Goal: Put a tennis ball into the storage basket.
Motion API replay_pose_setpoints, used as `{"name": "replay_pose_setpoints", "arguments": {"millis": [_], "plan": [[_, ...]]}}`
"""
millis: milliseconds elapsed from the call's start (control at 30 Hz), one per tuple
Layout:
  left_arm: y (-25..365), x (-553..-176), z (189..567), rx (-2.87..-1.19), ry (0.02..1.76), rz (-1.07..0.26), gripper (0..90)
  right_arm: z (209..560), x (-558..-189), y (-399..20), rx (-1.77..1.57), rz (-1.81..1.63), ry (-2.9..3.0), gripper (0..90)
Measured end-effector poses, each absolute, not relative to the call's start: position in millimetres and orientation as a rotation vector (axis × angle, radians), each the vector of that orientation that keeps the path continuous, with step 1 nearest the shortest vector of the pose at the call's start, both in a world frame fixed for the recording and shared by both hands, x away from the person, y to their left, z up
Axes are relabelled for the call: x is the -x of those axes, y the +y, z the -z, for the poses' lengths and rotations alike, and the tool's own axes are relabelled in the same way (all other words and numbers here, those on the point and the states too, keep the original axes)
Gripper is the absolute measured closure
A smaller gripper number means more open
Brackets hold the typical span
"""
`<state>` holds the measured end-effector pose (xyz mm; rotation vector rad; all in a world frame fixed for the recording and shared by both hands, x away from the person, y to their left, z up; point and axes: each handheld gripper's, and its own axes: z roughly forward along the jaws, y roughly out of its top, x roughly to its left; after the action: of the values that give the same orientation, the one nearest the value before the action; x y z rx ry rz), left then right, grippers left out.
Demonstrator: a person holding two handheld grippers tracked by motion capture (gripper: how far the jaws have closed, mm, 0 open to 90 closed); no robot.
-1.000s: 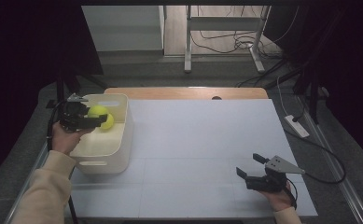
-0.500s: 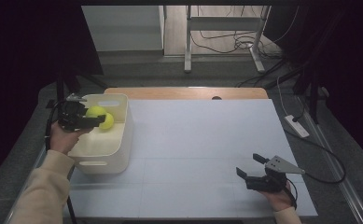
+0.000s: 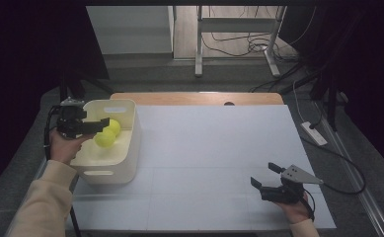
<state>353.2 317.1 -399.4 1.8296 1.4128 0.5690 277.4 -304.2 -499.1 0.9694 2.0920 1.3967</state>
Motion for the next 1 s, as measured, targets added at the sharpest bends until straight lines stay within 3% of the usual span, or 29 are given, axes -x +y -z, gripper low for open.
{"name": "replay_pose_setpoints", "arguments": {"millis": [1000], "plan": [[262, -295, 398, -1.757, 0.947, -0.440, 5.2, 498, -278, -303, -0.966, -1.411, 2.081, 11.7]]}}
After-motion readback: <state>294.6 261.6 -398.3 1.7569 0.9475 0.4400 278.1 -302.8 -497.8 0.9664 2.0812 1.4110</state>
